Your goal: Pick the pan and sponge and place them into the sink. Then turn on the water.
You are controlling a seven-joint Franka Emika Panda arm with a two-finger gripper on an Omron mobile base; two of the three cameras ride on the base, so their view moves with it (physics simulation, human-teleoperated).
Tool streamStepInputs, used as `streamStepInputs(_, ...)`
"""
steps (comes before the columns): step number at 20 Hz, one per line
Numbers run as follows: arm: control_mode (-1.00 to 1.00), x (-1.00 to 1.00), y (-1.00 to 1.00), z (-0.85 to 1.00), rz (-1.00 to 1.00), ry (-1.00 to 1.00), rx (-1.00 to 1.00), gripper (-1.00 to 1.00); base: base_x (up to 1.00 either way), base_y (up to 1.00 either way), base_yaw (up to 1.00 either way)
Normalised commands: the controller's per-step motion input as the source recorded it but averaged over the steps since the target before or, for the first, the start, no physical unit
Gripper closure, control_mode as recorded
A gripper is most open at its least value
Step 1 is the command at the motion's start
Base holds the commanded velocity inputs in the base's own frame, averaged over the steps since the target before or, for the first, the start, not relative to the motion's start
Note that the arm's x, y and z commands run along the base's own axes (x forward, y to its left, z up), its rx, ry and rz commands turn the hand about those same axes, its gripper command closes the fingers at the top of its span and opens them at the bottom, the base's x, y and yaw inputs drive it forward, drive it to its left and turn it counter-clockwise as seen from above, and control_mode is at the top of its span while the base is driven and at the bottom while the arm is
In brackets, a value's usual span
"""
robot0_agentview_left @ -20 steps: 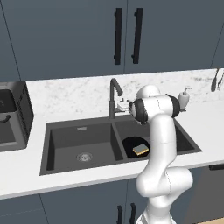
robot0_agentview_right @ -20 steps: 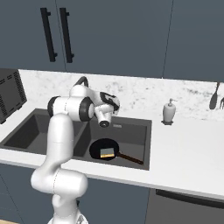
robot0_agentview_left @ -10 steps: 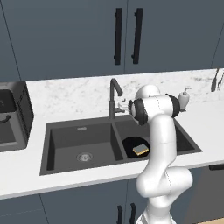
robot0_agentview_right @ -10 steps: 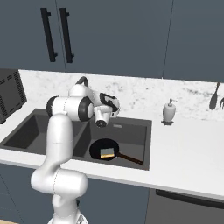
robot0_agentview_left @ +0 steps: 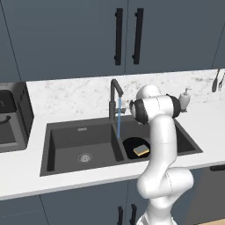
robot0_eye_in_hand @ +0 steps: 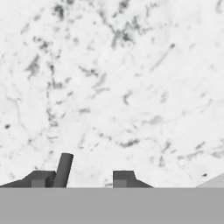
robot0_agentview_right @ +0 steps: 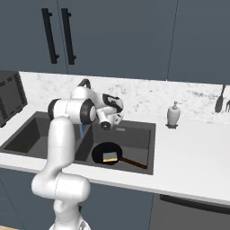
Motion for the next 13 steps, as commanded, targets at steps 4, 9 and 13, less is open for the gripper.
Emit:
streamStepInputs(4, -1.00, 0.00, -1.00, 0.00, 0.00, 0.04, 0.43, 1.00, 0.00, 0.00, 0.00)
streamStepInputs(9, -1.00, -0.18, -1.00, 0.33, 0.09, -0.01, 0.54, 1.00, 0.00, 0.00, 0.00)
streamStepInputs(13, -1.00, -0.35, -1.00, 0.77, 0.15, -0.13, 0.59, 1.00, 0.00, 0.00, 0.00)
